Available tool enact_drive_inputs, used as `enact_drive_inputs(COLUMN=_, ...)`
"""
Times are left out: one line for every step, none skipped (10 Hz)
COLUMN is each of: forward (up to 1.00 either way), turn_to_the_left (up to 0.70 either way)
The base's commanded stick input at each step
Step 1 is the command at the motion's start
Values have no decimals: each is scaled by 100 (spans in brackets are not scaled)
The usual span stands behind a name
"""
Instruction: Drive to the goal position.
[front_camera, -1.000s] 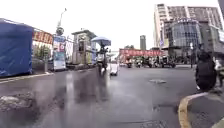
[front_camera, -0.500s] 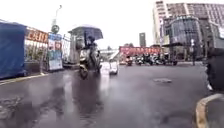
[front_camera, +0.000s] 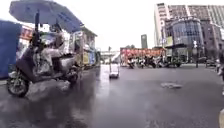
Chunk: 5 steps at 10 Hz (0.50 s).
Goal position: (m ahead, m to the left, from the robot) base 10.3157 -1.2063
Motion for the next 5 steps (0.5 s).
enact_drive_inputs(forward=69, turn_to_the_left=1)
enact_drive_inputs(forward=69, turn_to_the_left=1)
enact_drive_inputs(forward=69, turn_to_the_left=1)
enact_drive_inputs(forward=69, turn_to_the_left=1)
enact_drive_inputs(forward=69, turn_to_the_left=1)
